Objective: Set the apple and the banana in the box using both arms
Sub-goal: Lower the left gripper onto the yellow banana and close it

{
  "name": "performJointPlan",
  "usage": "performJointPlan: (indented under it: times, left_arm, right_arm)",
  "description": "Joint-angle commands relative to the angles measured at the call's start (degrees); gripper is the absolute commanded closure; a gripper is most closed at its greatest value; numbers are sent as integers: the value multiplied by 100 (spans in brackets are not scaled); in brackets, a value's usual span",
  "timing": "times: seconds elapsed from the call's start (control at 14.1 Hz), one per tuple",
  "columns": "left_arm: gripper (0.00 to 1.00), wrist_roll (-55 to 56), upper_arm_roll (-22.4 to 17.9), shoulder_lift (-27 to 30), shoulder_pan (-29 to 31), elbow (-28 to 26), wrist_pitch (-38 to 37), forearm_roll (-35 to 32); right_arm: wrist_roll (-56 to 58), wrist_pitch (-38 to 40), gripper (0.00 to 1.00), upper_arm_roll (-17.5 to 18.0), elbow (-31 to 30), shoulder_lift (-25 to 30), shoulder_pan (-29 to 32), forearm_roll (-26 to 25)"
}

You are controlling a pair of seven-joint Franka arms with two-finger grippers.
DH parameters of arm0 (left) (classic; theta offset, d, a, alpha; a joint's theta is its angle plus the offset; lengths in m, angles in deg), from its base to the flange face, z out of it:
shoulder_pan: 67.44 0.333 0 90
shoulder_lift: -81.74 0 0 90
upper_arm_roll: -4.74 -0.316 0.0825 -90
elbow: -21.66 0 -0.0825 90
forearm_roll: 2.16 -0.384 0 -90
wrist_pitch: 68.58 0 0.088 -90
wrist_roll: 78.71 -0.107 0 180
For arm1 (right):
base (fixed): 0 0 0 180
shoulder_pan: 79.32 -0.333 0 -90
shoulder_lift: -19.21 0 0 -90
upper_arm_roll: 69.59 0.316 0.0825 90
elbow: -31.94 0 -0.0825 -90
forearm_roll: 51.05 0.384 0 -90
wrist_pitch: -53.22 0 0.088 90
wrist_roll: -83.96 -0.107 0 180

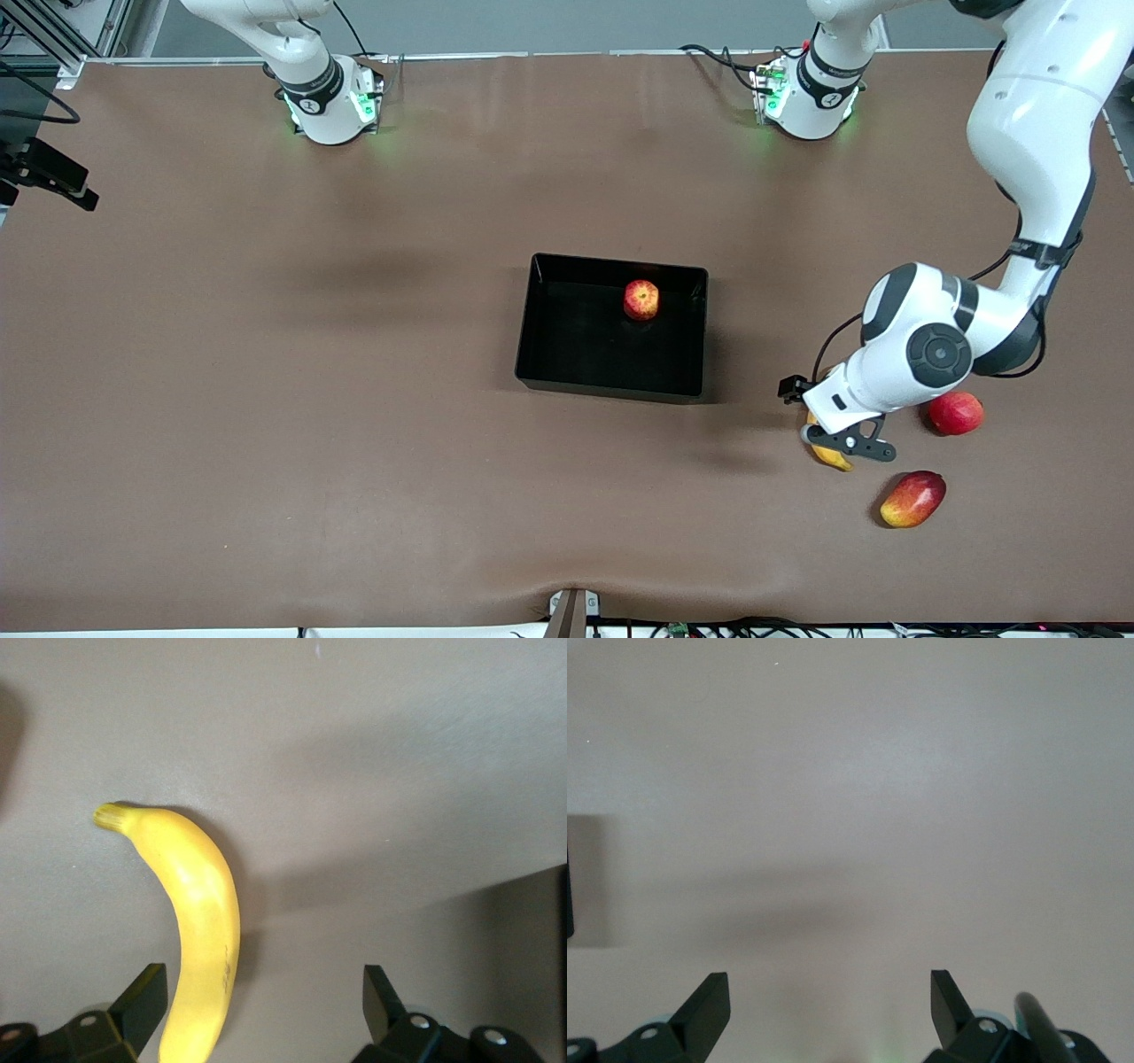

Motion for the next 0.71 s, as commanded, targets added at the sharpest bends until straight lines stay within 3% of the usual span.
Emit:
performJointPlan:
  times: [0.0, 0.5, 0.64]
  left_arm:
    - [6, -48, -47, -189, 9, 11, 291, -350]
    - [22, 13, -284, -409, 71, -112, 512, -579]
    - [65, 48, -311, -383, 80, -148, 512, -614]
  right_arm:
    - [30, 42, 0, 8, -8, 86, 7, -40]
    - [30, 42, 0, -1, -17, 86, 25, -40]
    - [30, 51, 0, -1, -17, 86, 16, -40]
